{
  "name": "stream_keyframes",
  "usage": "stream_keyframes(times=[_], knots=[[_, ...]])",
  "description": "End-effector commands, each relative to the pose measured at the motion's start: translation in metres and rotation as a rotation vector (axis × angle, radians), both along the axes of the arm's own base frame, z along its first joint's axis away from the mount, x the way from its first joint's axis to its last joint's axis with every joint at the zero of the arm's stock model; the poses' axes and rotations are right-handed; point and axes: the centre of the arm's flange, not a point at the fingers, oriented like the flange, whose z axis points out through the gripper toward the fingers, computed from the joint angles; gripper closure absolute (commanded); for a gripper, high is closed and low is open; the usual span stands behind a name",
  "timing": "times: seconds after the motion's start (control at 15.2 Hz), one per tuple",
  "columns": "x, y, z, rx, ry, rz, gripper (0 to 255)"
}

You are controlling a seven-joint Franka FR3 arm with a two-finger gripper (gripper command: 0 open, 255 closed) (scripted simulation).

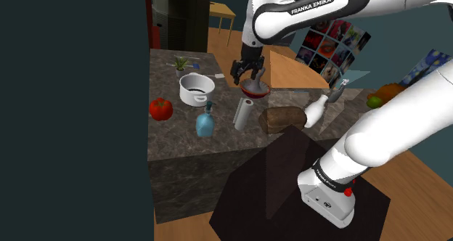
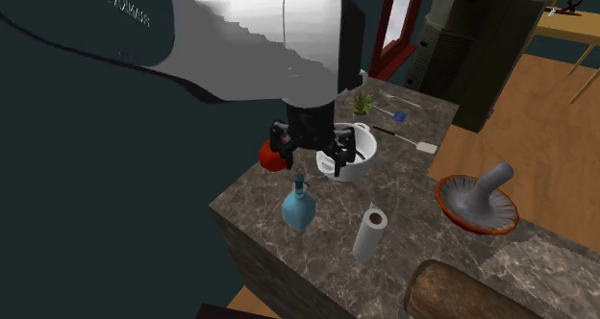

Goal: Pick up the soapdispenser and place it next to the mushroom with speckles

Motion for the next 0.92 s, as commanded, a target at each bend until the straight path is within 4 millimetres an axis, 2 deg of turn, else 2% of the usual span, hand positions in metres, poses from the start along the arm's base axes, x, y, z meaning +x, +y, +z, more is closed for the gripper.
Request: stream_keyframes(times=[0.0,0.86], knots=[[0.017,0.007,-0.021,0.0,0.004,-0.003,0],[0.12,0.038,-0.16,-0.002,0.04,-0.019,0]])
